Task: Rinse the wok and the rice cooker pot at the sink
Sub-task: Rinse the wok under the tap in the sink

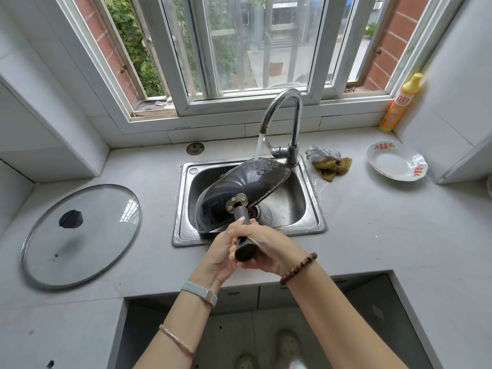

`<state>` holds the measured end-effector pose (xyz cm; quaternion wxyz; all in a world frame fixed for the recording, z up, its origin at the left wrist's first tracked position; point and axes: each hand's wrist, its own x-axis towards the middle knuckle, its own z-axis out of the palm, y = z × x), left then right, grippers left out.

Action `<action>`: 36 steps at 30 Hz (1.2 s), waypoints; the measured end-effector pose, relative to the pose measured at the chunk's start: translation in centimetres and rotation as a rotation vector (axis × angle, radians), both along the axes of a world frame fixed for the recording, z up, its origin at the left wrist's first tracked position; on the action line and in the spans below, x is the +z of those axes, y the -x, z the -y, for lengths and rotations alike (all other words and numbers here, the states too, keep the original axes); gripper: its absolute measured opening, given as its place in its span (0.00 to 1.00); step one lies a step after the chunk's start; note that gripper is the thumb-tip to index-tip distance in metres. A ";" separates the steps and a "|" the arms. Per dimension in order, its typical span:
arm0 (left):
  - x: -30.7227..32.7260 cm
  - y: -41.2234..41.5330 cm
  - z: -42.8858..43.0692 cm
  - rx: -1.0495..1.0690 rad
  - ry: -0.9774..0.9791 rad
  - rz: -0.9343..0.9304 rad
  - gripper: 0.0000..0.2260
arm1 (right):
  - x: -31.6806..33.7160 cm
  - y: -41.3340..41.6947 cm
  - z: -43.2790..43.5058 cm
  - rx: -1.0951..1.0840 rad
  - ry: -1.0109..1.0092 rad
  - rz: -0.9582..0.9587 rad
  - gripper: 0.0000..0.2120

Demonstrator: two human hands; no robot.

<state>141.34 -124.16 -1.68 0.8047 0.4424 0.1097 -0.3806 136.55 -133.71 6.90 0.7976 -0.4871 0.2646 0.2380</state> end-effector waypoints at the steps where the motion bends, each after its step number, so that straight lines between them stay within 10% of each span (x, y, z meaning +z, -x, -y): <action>1: 0.1 0.1 0.0 -0.009 -0.008 -0.009 0.19 | -0.1 0.2 0.1 0.008 0.004 -0.002 0.05; 5: 0.0 0.2 0.0 -0.081 0.000 -0.039 0.08 | -0.7 1.1 0.3 0.026 -0.005 -0.011 0.09; 17: -1.5 2.0 0.4 -0.330 -0.168 0.059 0.09 | -3.6 4.7 1.3 0.039 -0.006 -0.014 0.06; 22: -2.7 3.7 -0.1 -0.398 -0.248 0.133 0.25 | -5.2 6.9 1.2 0.057 -0.006 -0.048 0.07; 36: -5.6 5.9 -1.5 -0.608 -0.272 0.175 0.19 | -10.5 10.4 -0.5 0.012 0.053 -0.116 0.07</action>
